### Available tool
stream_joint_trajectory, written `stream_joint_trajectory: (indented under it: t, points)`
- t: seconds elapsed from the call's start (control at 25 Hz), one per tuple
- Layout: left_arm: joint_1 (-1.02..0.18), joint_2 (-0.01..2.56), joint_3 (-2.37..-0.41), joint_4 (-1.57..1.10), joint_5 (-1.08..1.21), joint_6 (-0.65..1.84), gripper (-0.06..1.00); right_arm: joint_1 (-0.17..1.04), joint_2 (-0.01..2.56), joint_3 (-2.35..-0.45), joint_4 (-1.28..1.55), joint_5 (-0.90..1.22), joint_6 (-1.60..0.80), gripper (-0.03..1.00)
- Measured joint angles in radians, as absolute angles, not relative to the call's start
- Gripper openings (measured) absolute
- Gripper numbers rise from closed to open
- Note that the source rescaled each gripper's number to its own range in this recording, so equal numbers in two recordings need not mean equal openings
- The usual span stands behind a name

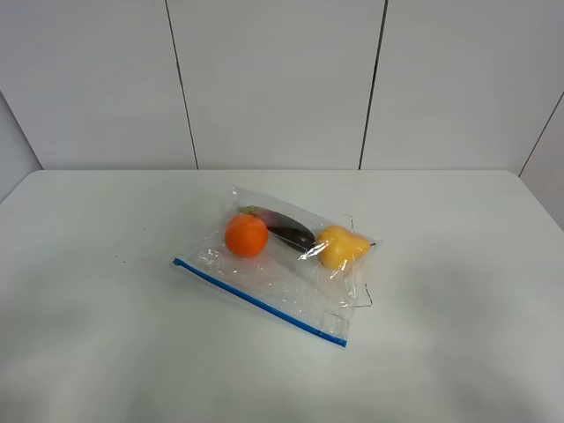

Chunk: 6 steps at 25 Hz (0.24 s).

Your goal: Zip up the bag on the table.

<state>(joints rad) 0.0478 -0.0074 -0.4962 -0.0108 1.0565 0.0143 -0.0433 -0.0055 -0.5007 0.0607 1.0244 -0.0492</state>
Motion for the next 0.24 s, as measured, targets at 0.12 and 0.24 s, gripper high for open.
stream_joint_trajectory:
  t: [0.12, 0.24]
  points:
    - [0.048, -0.007, -0.496, -0.011, 1.056, 0.014, 1.0, -0.043, -0.006, -0.501, 0.061, 1.024, -0.049, 1.0]
    - [0.048, -0.007, -0.496, -0.011, 1.056, 0.014, 1.0, -0.043, -0.006, -0.501, 0.061, 1.024, -0.049, 1.0]
